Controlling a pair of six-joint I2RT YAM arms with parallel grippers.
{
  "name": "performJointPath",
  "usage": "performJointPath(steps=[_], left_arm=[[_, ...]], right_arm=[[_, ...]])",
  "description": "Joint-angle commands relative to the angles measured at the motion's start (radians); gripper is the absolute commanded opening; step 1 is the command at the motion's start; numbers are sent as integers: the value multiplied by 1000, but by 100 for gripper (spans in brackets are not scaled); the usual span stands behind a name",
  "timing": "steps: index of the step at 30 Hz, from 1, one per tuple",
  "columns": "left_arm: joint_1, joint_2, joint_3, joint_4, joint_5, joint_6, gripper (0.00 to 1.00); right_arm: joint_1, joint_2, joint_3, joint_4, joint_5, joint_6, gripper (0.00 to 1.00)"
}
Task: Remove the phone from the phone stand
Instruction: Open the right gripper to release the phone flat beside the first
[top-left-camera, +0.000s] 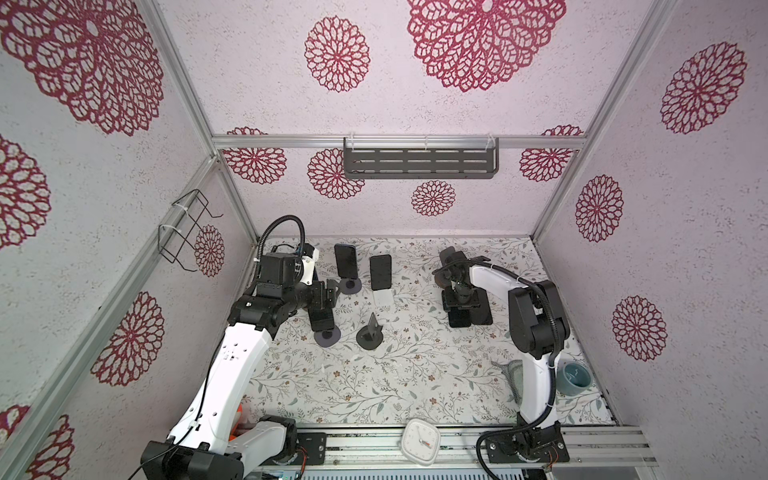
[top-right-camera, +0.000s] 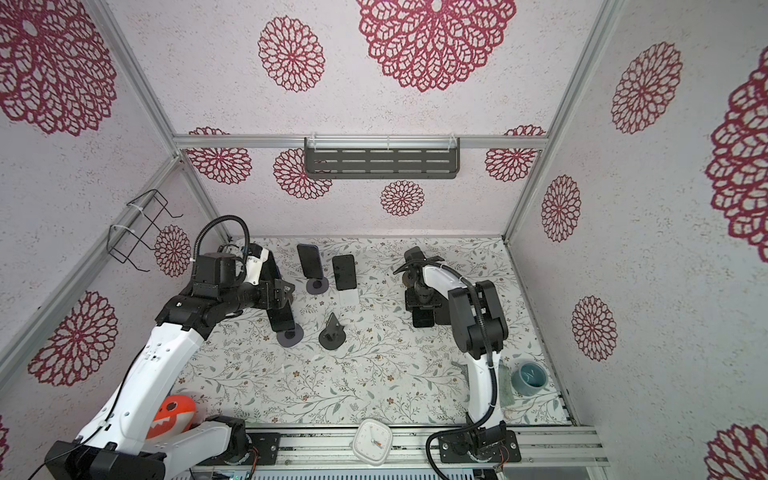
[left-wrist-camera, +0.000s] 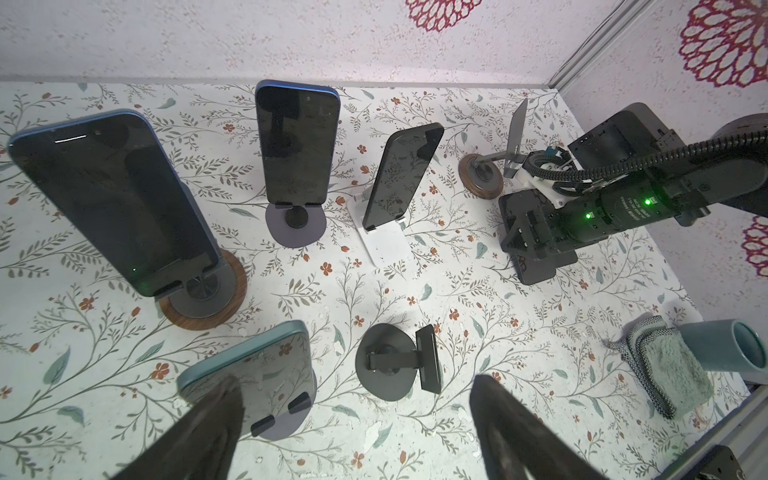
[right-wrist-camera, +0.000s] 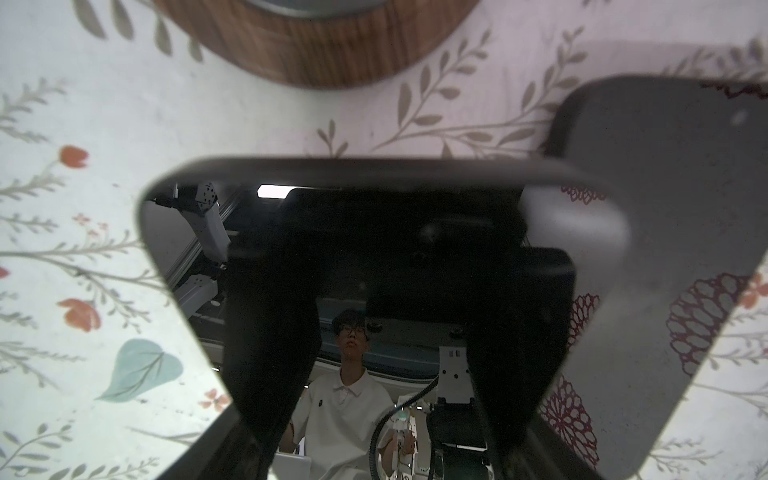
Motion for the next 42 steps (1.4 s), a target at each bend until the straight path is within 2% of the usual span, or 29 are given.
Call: performJointPath(steps=[1,16,18,23,25,27,42], left_arm=[[12,-18,-14,29,15,14,89],[20,-22,-15,28,25,17,89],[21,-20,-14,29,28,16,89],[24,-27,-17,27,28,18,89],[24,-27,-17,27,29,19,89],[26,-27,-17,25,29,20,89],[36,-36,-24,25,35,21,89]], right_arm=[[-1,2,32,-22,38,-15,59],[-1,12,43,-34,45,-14,65],[-2,13,45,-35,44,-16,70],[-1,13,47,-39,45,-16,72],[-1,13,47,-40,43,-15,79],[-1,13,47,-42,38,-13,80],[30,-62,38,-34,58,10,82]])
